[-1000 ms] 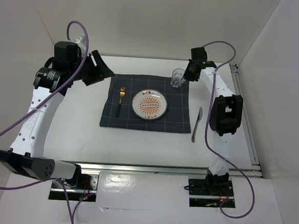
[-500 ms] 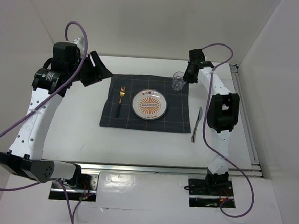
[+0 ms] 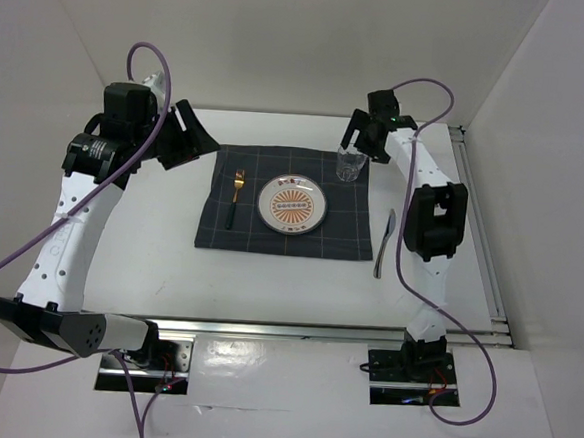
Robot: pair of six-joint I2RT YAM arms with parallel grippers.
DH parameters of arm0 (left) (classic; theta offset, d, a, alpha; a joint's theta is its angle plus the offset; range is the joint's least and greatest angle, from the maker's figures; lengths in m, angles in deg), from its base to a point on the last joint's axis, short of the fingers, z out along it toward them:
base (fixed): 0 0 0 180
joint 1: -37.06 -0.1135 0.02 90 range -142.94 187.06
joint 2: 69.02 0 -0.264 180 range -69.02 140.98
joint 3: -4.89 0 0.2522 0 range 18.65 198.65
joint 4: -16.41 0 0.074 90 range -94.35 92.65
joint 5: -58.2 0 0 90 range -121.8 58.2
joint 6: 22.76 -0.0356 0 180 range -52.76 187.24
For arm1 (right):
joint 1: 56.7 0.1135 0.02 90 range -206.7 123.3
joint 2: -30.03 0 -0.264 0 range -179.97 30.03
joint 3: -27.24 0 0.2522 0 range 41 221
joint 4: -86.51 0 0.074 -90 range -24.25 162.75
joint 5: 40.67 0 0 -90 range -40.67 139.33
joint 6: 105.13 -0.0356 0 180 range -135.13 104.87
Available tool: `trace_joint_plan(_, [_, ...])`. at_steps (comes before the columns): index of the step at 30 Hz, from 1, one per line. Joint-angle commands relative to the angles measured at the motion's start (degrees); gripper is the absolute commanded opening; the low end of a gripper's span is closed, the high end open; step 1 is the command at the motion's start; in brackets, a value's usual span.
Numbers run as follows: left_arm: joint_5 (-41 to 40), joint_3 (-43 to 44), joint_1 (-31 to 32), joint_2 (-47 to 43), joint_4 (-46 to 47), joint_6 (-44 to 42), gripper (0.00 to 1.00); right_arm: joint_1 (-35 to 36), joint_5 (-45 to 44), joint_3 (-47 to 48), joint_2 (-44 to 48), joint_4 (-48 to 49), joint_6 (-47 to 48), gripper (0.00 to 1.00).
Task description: Set the dinner table for one person
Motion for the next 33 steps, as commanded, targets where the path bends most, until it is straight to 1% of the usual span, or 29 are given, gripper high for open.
trace_joint_plan(1, [-0.4, 0.1, -0.3, -1.0, 1.0, -1.1, 0.71, -0.5, 1.4, 4.0, 9.2, -1.1, 0.0, 1.00])
trace_joint_plan(4, [-0.4, 1.3, -0.3, -0.4, 1.0, -1.6, 0.71, -1.7, -0.6, -0.8, 14.8, -1.7, 0.0, 1.00])
trace_joint_plan(5, [0.2, 2.0, -0.8, 0.1, 2.3, -1.6, 0.71, -1.7, -0.1, -4.0, 19.9, -0.4, 0.0, 1.00])
trace_joint_plan(6, [1.4, 2.0, -0.8, 0.1, 3.0, -1.6, 0.71, -3.1, 1.0, -12.2, 22.8, 0.7, 0.0, 1.00])
trace_joint_plan(7, [1.4, 2.7, -0.8, 0.8, 3.0, -1.6, 0.71, -3.1, 2.5, -16.5, 25.5, 1.5, 0.0, 1.00])
trace_joint_plan(8, [1.4, 3.5, -0.8, 0.8, 3.7, -1.6, 0.71, -3.7, 2.5, -20.8, 30.8, 2.1, -0.5, 1.00])
trace_joint_plan(9, [1.4, 3.5, -0.8, 0.8, 3.7, -1.6, 0.71, -3.7, 2.0, -29.6, 33.3, 2.1, -1.3, 1.00])
trace_joint_plan(10, [1.4, 4.2, -0.8, 1.4, 3.7, -1.6, 0.71, -4.4, 1.4, -34.3, 35.7, 2.1, -1.3, 0.96])
trace_joint_plan(12, [1.4, 4.2, -1.4, 1.4, 3.7, -2.1, 0.71, -5.5, 2.2, -42.4, 41.5, 1.8, -2.5, 0.86])
trace_joint_plan(13, [2.0, 3.5, -1.4, 1.4, 3.7, -2.1, 0.71, -6.9, 2.8, -49.4, 42.9, 1.8, -3.1, 0.82])
trace_joint_plan(14, [2.0, 3.5, -1.4, 1.4, 3.7, -2.1, 0.71, -7.4, 2.8, -52.4, 44.2, 1.1, -3.1, 0.77])
trace_joint_plan(15, [2.5, 2.9, -1.4, 1.9, 3.7, -2.1, 0.71, -7.4, 3.6, -57.4, 46.8, 1.1, -3.9, 0.69])
trace_joint_plan(19, [3.6, 2.3, -1.4, 2.5, 4.2, -2.1, 0.71, -8.4, 5.1, -64.3, 48.4, 1.9, -3.9, 0.62])
trace_joint_plan(20, [4.2, 2.3, -1.4, 3.0, 4.2, -2.1, 0.71, -8.5, 5.1, -64.9, 48.4, 2.5, -4.4, 0.62])
trace_joint_plan(22, [4.8, 2.3, -1.4, 3.6, 4.2, -2.6, 0.71, -8.5, 5.6, -65.4, 46.3, 4.2, -3.9, 0.62])
trace_joint_plan(24, [4.8, 2.9, -1.4, 4.1, 4.2, -2.6, 0.71, -8.5, 5.6, -65.4, 45.2, 6.0, -3.4, 0.57])
trace_joint_plan(27, [4.8, 2.9, -1.4, 4.1, 4.2, -2.6, 0.71, -8.5, 4.2, -65.9, 42.6, 6.8, -2.9, 0.52])
trace_joint_plan(30, [4.8, 2.3, -1.4, 4.1, 4.2, -2.6, 0.71, -8.5, 3.6, -65.9, 40.7, 8.0, -2.1, 0.52])
trace_joint_plan(33, [4.8, 1.8, -1.4, 3.6, 4.2, -2.6, 0.71, -8.5, 4.2, -65.3, 38.3, 9.4, -1.5, 0.49])
